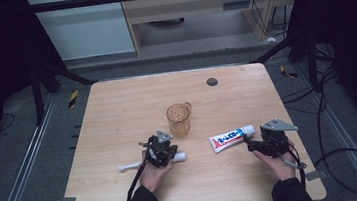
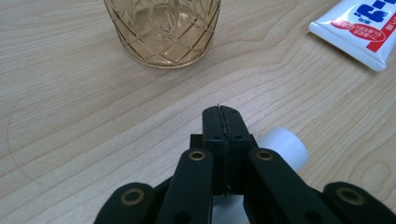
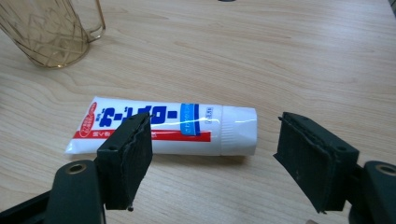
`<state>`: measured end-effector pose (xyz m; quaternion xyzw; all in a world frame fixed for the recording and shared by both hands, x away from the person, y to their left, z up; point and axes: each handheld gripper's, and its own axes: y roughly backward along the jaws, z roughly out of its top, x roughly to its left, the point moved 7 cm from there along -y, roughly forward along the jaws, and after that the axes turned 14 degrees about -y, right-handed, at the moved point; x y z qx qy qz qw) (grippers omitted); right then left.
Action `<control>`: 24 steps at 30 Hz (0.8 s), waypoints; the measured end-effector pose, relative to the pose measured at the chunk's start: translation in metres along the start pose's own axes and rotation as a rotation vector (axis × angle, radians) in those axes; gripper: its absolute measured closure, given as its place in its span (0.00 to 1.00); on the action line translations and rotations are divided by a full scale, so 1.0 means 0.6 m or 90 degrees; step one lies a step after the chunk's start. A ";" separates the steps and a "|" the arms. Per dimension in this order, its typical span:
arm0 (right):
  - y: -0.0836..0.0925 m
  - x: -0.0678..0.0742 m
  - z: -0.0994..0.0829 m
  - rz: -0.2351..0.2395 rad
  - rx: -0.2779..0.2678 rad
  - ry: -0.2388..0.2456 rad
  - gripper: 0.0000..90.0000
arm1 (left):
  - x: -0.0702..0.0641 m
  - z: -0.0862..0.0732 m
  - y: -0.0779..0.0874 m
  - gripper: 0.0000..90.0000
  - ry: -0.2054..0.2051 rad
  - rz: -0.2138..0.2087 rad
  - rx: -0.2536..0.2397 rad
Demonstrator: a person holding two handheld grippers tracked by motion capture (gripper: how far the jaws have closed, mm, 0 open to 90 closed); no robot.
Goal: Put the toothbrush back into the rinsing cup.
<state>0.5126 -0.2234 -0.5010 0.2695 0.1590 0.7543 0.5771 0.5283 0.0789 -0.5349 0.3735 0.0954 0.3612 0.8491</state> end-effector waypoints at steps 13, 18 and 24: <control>0.005 -0.007 0.000 -0.009 -0.004 0.006 0.30 | -0.009 -0.011 0.016 1.00 -0.009 -0.014 0.006; 0.008 -0.010 0.000 -0.011 -0.006 0.002 0.30 | -0.013 -0.015 0.025 1.00 -0.014 -0.019 0.003; 0.011 -0.013 -0.001 -0.013 -0.005 -0.003 0.30 | -0.020 -0.017 0.028 1.00 -0.019 -0.029 0.003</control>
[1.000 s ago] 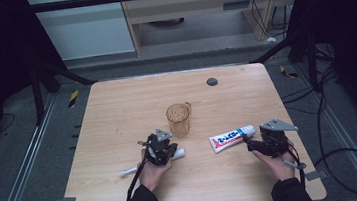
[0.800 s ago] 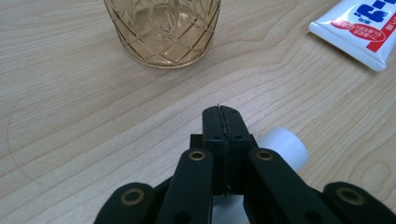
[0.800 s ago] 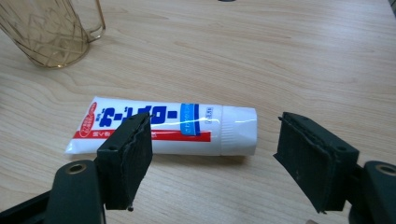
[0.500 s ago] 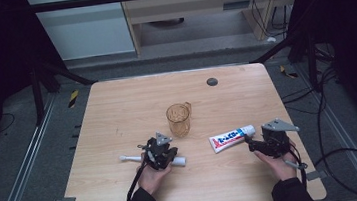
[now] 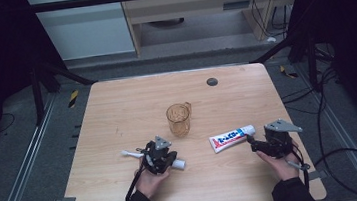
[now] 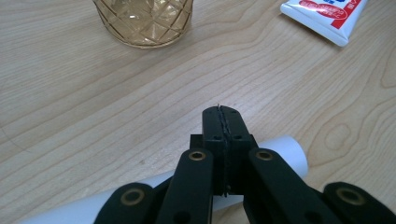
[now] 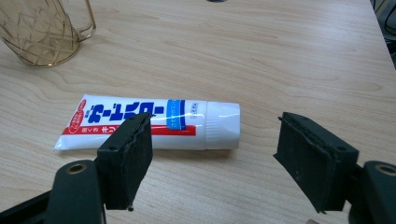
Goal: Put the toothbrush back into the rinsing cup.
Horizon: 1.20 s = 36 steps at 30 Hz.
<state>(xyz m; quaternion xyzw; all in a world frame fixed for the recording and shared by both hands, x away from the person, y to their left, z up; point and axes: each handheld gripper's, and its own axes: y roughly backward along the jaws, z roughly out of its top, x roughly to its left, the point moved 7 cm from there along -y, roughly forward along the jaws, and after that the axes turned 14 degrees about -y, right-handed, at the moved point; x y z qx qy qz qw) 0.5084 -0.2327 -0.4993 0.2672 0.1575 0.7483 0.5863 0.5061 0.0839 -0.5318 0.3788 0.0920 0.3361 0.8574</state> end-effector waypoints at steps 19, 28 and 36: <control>0.006 -0.008 -0.002 -0.008 0.001 0.001 0.30 | -0.016 -0.008 0.013 1.00 -0.008 -0.018 -0.001; 0.005 -0.010 -0.007 -0.008 0.010 0.005 0.30 | -0.023 -0.015 0.021 1.00 -0.018 -0.030 0.006; 0.010 -0.015 -0.007 -0.010 0.007 0.005 0.29 | -0.025 -0.025 0.041 1.00 -0.023 -0.033 0.004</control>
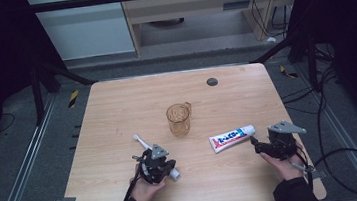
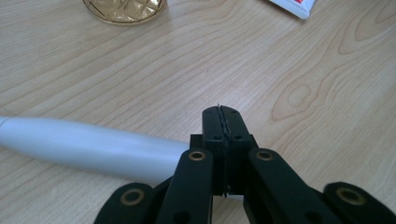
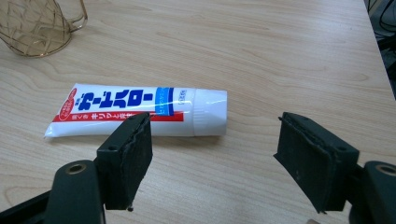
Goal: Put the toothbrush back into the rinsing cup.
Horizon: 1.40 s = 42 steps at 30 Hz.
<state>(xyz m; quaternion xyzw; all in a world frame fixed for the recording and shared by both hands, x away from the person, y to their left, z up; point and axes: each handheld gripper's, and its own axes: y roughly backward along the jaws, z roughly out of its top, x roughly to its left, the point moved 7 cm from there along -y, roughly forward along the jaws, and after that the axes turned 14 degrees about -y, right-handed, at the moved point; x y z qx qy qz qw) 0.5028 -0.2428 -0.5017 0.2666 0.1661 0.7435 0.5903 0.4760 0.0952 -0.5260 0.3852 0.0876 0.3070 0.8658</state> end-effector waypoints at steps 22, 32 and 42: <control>0.000 -0.006 -0.008 -0.008 0.012 0.008 0.29 | -0.011 -0.040 0.034 0.99 -0.020 -0.011 0.027; -0.002 -0.006 -0.010 -0.008 0.016 0.011 0.29 | 0.001 -0.035 0.053 0.96 -0.013 -0.002 -0.001; 0.002 -0.007 -0.007 -0.010 0.010 0.010 0.29 | 0.069 -0.022 0.088 0.76 0.018 0.096 -0.036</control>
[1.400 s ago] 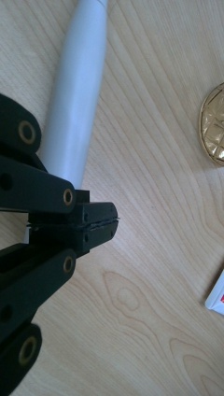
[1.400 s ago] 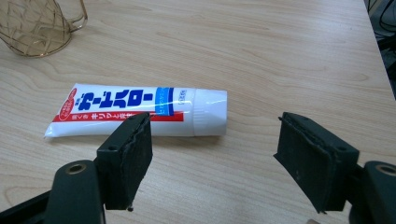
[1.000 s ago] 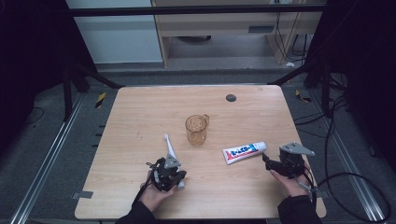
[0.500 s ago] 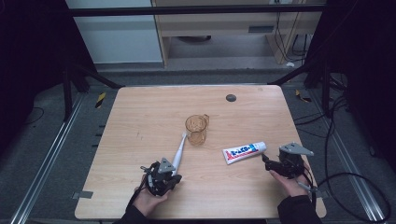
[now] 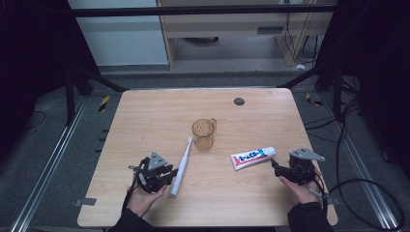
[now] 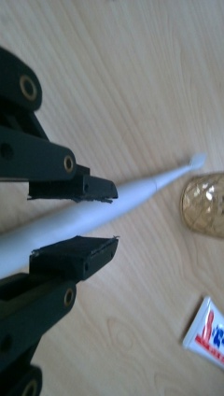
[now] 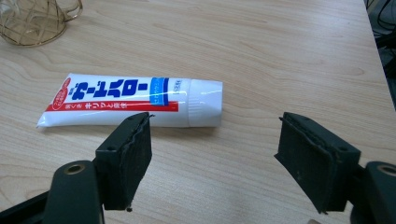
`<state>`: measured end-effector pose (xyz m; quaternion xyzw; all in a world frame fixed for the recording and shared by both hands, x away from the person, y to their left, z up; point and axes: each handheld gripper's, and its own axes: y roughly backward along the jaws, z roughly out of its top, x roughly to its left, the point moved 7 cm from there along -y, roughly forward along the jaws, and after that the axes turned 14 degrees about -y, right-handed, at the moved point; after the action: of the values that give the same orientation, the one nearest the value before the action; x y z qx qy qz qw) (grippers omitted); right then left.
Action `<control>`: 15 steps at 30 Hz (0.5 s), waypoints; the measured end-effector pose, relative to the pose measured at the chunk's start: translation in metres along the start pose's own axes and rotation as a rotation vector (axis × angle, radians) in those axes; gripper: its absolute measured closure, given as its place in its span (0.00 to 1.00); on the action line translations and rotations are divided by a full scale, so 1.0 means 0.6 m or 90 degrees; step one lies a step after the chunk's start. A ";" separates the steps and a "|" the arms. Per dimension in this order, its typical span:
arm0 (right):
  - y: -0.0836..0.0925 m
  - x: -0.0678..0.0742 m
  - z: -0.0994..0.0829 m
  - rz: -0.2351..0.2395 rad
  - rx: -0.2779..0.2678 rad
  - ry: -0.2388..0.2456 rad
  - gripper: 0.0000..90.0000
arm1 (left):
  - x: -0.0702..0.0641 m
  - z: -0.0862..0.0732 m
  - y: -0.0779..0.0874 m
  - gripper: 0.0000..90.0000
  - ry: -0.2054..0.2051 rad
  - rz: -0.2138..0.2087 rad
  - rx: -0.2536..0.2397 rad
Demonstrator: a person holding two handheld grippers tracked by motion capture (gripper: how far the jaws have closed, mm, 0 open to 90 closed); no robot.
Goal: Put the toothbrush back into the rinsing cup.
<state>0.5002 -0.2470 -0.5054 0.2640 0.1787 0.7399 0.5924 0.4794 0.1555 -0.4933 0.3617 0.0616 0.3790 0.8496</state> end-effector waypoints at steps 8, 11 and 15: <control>0.006 -0.003 0.001 -0.015 -0.005 0.003 0.28 | 0.045 -0.007 -0.010 0.65 0.005 0.047 -0.003; 0.005 -0.004 0.000 -0.016 -0.004 0.000 0.28 | 0.058 -0.003 -0.009 0.64 0.026 0.054 -0.005; 0.003 -0.006 0.000 -0.021 -0.001 0.003 0.27 | 0.072 0.007 -0.014 0.54 0.044 0.065 0.001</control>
<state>0.4991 -0.2510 -0.5049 0.2589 0.1839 0.7307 0.6043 0.5165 0.1792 -0.4885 0.3516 0.0727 0.4338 0.8264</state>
